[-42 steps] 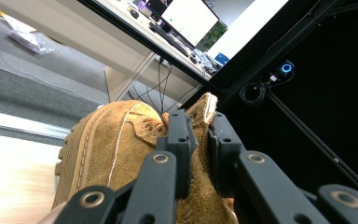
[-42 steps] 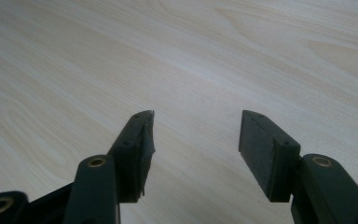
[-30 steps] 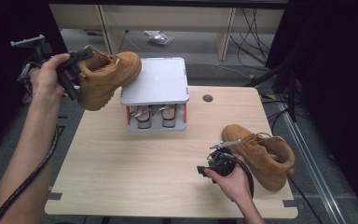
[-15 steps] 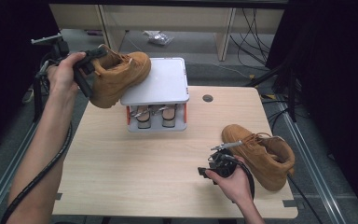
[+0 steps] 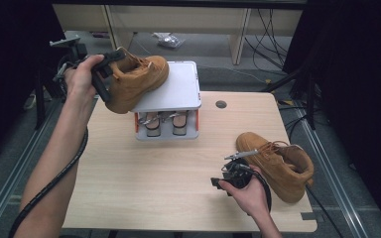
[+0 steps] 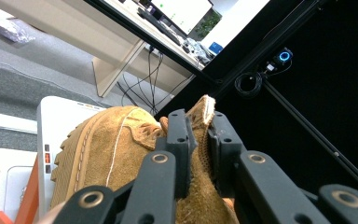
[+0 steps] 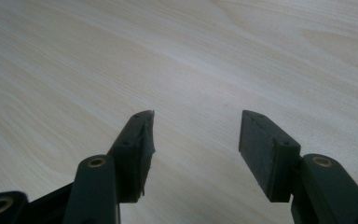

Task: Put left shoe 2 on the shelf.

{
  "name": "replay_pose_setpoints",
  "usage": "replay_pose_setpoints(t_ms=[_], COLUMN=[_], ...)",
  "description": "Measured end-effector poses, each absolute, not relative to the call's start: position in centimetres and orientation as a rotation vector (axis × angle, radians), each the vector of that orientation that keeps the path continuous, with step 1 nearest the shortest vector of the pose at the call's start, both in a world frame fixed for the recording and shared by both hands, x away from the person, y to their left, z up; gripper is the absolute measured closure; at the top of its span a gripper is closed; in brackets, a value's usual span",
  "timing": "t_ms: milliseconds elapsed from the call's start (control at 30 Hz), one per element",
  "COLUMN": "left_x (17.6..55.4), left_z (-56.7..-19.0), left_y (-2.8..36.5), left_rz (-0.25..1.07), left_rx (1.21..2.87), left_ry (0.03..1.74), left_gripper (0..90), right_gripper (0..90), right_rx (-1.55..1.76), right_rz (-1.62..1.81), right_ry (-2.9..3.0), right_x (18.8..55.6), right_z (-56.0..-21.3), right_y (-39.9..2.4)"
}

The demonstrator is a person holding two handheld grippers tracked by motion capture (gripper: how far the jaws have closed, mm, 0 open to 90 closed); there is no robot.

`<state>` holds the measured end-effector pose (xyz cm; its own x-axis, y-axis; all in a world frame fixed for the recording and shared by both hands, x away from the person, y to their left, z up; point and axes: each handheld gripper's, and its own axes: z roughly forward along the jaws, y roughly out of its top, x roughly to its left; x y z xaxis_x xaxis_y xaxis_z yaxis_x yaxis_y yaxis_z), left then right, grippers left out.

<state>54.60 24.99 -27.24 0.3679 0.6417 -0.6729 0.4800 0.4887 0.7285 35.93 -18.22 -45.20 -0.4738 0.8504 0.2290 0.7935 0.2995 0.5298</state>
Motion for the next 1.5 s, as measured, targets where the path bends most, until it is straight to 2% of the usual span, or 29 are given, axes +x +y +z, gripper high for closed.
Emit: replay_pose_setpoints(t_ms=[367, 633, 733, 900, 1033, 1233, 1500], left_x=[54.7, 54.5, 54.5, 54.4, 54.0, 53.0, 50.5], left_z=[-28.0, -28.8, -28.8, -29.0, -29.0, -28.5, -28.7], left_y=[25.4, 26.2, 26.1, 26.4, 26.7, 27.7, 29.5], left_rz=[0.205, 0.170, 0.179, 0.218, 0.239, 0.270, 0.284], left_rx=[1.183, 1.190, 1.199, 1.191, 1.194, 1.183, 1.178], left_ry=[1.293, 1.287, 1.292, 1.296, 1.290, 1.268, 1.221], left_gripper=[78.0, 72.1, 67.2, 53.1, 48.7, 47.6, 53.4], right_gripper=[45.8, 45.7, 45.7, 45.7, 45.7, 45.6, 45.6], right_rx=[1.562, 1.563, 1.561, 1.572, 1.565, 1.574, 1.563], right_rz=[0.916, 0.911, 0.917, 0.918, 0.912, 0.911, 0.916], right_ry=[2.461, 2.473, 2.474, 2.469, 2.474, 2.472, 2.477], right_x=[35.9, 35.9, 35.9, 35.8, 35.8, 35.7, 35.7], right_z=[-45.4, -45.5, -45.3, -45.5, -45.5, -45.5, -45.7], right_y=[-18.1, -17.2, -17.2, -17.4, -17.5, -17.5, -17.3])
